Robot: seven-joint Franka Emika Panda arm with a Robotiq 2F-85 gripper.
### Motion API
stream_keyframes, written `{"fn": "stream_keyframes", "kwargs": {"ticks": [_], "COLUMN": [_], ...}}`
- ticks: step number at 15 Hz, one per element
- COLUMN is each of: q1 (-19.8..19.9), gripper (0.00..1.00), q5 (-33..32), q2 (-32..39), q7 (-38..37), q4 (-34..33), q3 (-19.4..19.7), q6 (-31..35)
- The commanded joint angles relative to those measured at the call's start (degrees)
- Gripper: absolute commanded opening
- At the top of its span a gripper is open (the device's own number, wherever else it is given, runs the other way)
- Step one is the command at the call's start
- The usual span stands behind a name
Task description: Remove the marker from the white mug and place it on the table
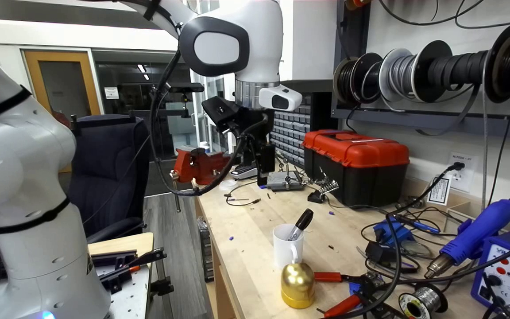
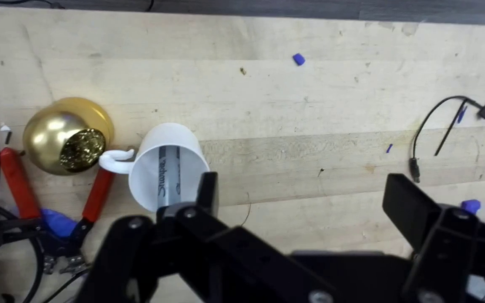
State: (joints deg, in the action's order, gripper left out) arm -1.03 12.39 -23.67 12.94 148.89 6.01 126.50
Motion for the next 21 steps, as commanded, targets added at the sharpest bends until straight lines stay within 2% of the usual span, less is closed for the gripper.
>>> {"fn": "stream_keyframes", "kwargs": {"ticks": [1,9,13,21], "q1": [1.62,2.2,3.13,4.62], "gripper": [1.0,1.0,1.0,1.0], "q5": [-2.63,-3.5,-5.64,-5.61], "q2": [4.51,15.32,18.65,23.72], "q7": [-3.66,-5.01,-6.76,-7.15], "q4": [-3.65,-11.18,-12.75,-16.08], "q3": [-0.92,-0.81,-0.65,-0.24], "q6": [3.61,4.68,5.12,4.62]}}
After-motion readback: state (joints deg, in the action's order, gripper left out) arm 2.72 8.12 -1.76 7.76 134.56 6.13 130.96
